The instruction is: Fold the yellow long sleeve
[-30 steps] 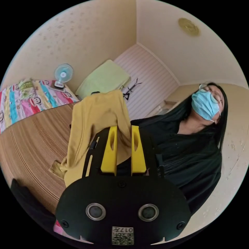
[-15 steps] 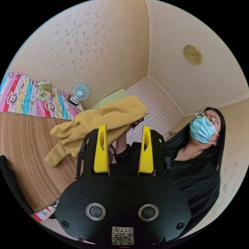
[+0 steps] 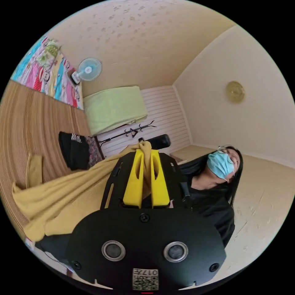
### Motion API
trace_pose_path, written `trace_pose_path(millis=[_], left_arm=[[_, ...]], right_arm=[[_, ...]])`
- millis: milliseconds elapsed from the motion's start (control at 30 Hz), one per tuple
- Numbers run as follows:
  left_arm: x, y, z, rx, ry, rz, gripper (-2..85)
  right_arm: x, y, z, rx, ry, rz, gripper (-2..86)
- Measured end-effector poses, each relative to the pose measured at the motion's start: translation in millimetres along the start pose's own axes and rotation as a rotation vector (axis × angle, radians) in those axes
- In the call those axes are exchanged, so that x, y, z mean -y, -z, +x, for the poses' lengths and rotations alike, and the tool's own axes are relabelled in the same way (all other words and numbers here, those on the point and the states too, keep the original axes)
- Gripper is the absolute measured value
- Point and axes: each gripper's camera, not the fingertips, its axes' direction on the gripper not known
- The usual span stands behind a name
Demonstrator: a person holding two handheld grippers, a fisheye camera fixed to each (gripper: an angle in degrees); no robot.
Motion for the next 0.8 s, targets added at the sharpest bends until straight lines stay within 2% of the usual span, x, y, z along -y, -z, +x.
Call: trace_pose_path(millis=[233, 300, 433, 533, 600, 633, 700, 767, 800], left_arm=[[28.1, 28.0, 134.8, -0.103, -0.371, 0.064, 3.7], [38.5, 25.8, 158.8, -0.129, -0.417, 0.069, 3.8], [61.6, 6.7, 199.9, -0.145, -0.489, 0.032, 3.8], [74.2, -5.1, 216.7, -0.156, -0.5, 0.018, 3.8], [79.5, -6.0, 223.9, -0.166, -0.501, 0.017, 3.8], [81.1, -2.3, 228.3, -0.161, -0.495, 0.029, 3.8], [79.9, 9.9, 236.7, -0.121, -0.488, 0.055, 3.8], [72.2, 31.5, 249.3, -0.049, -0.495, 0.099, 3.8], [63.7, 49.5, 258.4, 0.018, -0.499, 0.135, 3.8]], right_arm=[[-68.8, 84.0, 28.8, -0.145, -0.305, 0.186, 9.0], [-82.6, 90.6, 38.3, -0.102, -0.357, 0.194, 11.5], [-113.0, 91.1, 52.7, 0.081, -0.392, 0.421, 17.1], [-125.2, 71.5, 66.1, 0.028, -0.478, 0.546, 19.1], [-115.9, 50.6, 71.0, -0.002, -0.434, 0.462, 17.2], [-105.2, 39.5, 79.6, 0.013, -0.45, 0.359, 13.5], [-88.8, 40.8, 94.3, 0.111, -0.44, 0.276, 6.7], [-78.3, 67.2, 109.4, 0.078, -0.493, 0.327, 3.6], [-74.1, 96.3, 114.6, -0.015, -0.518, 0.434, 3.2]])
